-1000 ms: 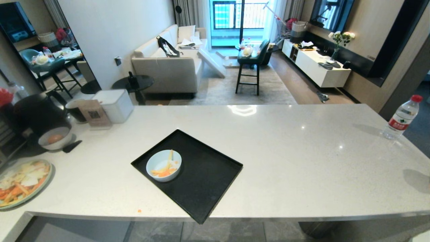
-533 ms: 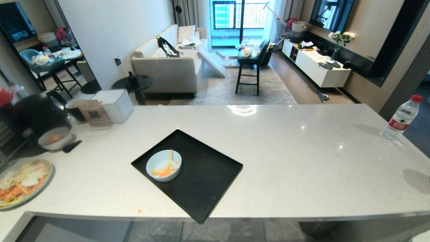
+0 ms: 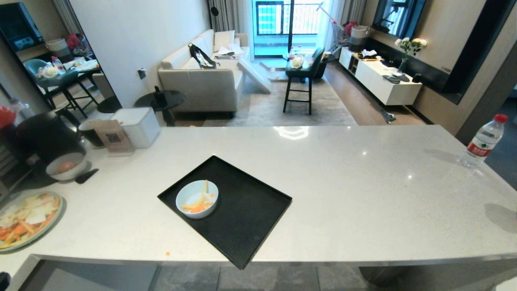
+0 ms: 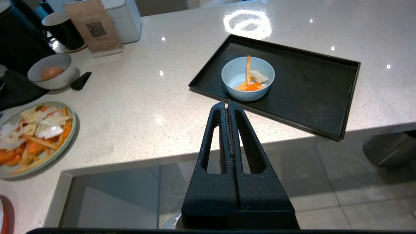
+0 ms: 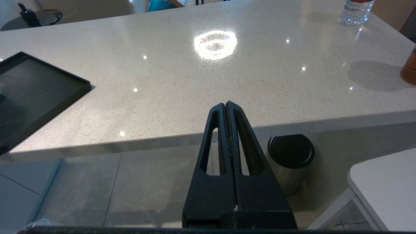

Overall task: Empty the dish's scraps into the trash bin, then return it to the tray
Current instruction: Pick up the bowl with leftover food

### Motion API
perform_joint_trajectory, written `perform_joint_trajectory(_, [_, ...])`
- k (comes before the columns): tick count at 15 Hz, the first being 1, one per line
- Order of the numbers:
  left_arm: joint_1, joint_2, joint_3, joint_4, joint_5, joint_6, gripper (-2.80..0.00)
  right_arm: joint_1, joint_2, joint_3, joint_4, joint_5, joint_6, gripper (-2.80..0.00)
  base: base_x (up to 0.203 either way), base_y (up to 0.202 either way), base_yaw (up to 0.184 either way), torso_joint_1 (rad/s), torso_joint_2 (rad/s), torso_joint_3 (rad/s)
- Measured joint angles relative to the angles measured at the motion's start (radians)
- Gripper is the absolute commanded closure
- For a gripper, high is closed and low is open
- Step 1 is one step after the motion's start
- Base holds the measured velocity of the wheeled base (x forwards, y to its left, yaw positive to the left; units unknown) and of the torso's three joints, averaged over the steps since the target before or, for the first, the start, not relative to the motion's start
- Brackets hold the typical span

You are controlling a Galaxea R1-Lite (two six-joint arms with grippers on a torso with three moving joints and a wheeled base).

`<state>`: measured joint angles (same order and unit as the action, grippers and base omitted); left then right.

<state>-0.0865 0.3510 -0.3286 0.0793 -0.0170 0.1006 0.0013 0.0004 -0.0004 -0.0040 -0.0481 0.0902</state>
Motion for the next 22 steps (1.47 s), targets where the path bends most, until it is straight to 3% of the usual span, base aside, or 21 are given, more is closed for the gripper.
perform_joint_trajectory(8, [-0.043,0.552,-0.349,0.002,0.003,0.145,0.00,0.000,0.000,0.000,0.000,0.000,0.000,0.00,0.000,0.000,0.000,0.000,0.00,0.000])
perform_joint_trajectory(9, [-0.044,0.627,-0.395,0.002,0.004,0.176,-2.80,0.000,0.000,0.000,-0.001,0.000,0.000,0.00,0.000,0.000,0.000,0.000,0.00,0.000])
perform_joint_trajectory(12, [-0.047,0.832,-0.505,0.001,0.003,0.245,-2.80,0.000,0.000,0.000,0.000,0.000,0.000,0.00,0.000,0.000,0.000,0.000,0.00,0.000])
perform_joint_trajectory(17, [-0.050,1.084,-0.570,0.001,0.005,0.349,-2.80,0.000,0.000,0.000,0.000,0.001,0.000,0.00,0.000,0.000,0.000,0.000,0.00,0.000])
perform_joint_trajectory(22, [-0.050,1.304,-0.641,0.001,0.006,0.370,-2.80,0.000,0.000,0.000,0.000,0.000,0.000,0.00,0.000,0.000,0.000,0.000,0.00,0.000])
